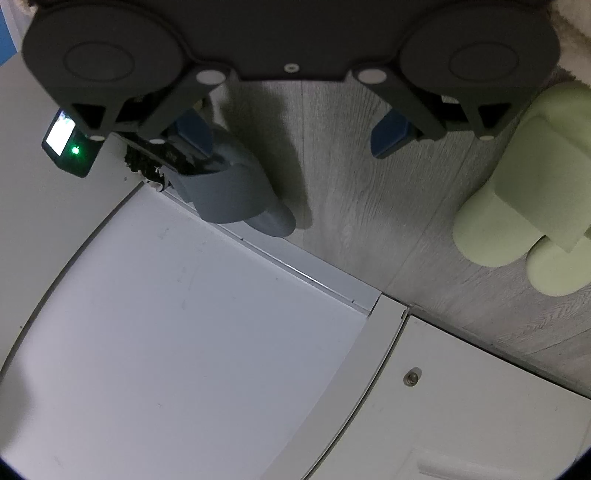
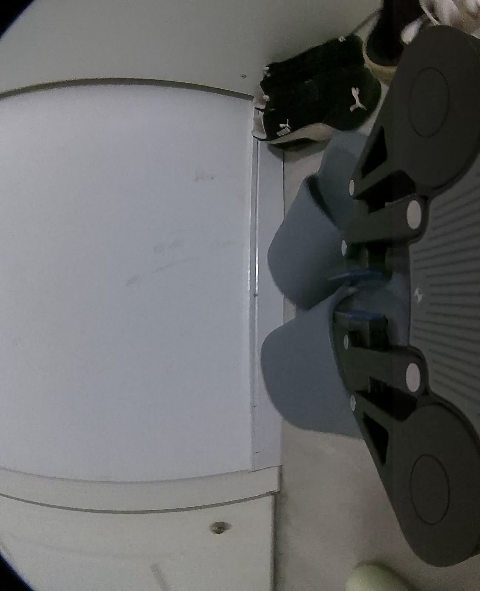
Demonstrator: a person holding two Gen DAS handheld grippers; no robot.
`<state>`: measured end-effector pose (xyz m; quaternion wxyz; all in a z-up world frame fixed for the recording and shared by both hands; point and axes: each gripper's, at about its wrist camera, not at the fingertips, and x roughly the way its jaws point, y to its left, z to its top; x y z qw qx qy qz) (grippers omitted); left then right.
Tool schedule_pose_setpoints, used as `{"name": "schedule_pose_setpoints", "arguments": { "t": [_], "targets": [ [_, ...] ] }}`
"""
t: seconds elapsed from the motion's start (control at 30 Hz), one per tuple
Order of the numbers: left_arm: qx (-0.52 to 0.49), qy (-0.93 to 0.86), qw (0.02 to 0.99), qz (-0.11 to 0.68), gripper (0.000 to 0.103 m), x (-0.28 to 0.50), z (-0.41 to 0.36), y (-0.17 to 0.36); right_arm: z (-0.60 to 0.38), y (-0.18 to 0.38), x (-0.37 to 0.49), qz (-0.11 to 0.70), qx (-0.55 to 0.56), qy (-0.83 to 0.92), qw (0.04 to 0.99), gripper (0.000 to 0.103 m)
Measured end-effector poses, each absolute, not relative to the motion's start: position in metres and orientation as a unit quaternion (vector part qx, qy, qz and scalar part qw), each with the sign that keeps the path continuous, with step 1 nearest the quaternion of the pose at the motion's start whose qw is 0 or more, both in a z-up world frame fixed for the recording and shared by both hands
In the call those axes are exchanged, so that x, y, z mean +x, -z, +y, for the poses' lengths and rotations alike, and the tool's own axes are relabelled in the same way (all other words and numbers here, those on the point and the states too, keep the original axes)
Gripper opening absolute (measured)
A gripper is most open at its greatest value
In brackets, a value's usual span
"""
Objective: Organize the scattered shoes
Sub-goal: 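Carry the blue-gray slides with the right tool toward the wall beside the Puma sneakers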
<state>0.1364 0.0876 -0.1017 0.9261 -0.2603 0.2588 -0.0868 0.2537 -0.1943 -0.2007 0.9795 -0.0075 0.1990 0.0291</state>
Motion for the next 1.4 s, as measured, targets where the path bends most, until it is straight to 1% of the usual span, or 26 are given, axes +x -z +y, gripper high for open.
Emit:
{"name": "schedule_pose_setpoints", "arguments": {
  "t": [0.03,0.07,0.1,0.13,0.17,0.33,0.4,0.47,0.57,0.67,0.7,0.73,0.77,0.97,1.0,1.2,1.27,1.37,1.4],
  "targets": [
    [-0.260,0.088,0.926,0.258,0.093,0.136,0.088,0.101,-0.196,0.200,0.255,0.202,-0.012,-0.030,0.979,0.027],
    [-0.260,0.089,0.926,0.257,0.093,0.135,0.088,0.101,-0.197,0.200,0.256,0.204,-0.016,-0.031,0.978,0.036],
    [-0.260,0.090,0.926,0.257,0.093,0.135,0.088,0.101,-0.199,0.199,0.257,0.207,-0.020,-0.033,0.978,0.042],
    [-0.261,0.091,0.926,0.256,0.093,0.136,0.088,0.101,-0.203,0.199,0.261,0.213,-0.017,-0.034,0.976,0.051],
    [-0.261,0.091,0.926,0.256,0.093,0.136,0.088,0.101,-0.206,0.200,0.265,0.219,-0.015,-0.036,0.975,0.053],
    [-0.261,0.093,0.926,0.256,0.093,0.137,0.087,0.101,-0.233,0.201,0.285,0.254,0.017,-0.074,0.964,0.056],
    [-0.261,0.094,0.926,0.257,0.093,0.137,0.087,0.101,-0.242,0.201,0.291,0.263,0.036,-0.094,0.960,0.060],
    [-0.261,0.096,0.925,0.259,0.093,0.138,0.086,0.101,-0.253,0.202,0.300,0.271,0.051,-0.121,0.953,0.061],
    [-0.262,0.097,0.924,0.261,0.093,0.138,0.085,0.102,-0.258,0.203,0.307,0.282,0.050,-0.154,0.946,0.063],
    [-0.263,0.098,0.923,0.264,0.093,0.139,0.085,0.102,-0.258,0.205,0.318,0.294,0.026,-0.193,0.936,0.065],
    [-0.263,0.098,0.923,0.264,0.093,0.140,0.084,0.102,-0.257,0.205,0.320,0.296,0.019,-0.204,0.933,0.065],
    [-0.263,0.098,0.923,0.265,0.093,0.140,0.084,0.102,-0.255,0.206,0.322,0.295,0.021,-0.213,0.931,0.056],
    [-0.263,0.098,0.922,0.266,0.093,0.140,0.083,0.102,-0.255,0.206,0.322,0.292,0.027,-0.217,0.931,0.052],
    [-0.264,0.096,0.921,0.272,0.093,0.142,0.083,0.104,-0.245,0.205,0.322,0.259,0.143,-0.173,0.939,0.041],
    [-0.264,0.096,0.920,0.272,0.093,0.142,0.083,0.104,-0.246,0.202,0.323,0.248,0.175,-0.165,0.938,0.040],
    [-0.268,0.096,0.920,0.271,0.093,0.140,0.087,0.105,-0.260,0.186,0.325,0.208,0.229,-0.090,0.947,0.039],
    [-0.267,0.097,0.920,0.271,0.093,0.140,0.086,0.104,-0.270,0.186,0.327,0.211,0.228,-0.068,0.948,0.039],
    [-0.265,0.101,0.920,0.272,0.093,0.141,0.086,0.104,-0.278,0.192,0.330,0.227,0.187,-0.023,0.955,0.039],
    [-0.265,0.101,0.919,0.273,0.093,0.142,0.086,0.104,-0.280,0.193,0.331,0.227,0.193,-0.021,0.955,0.040]
  ]
}}
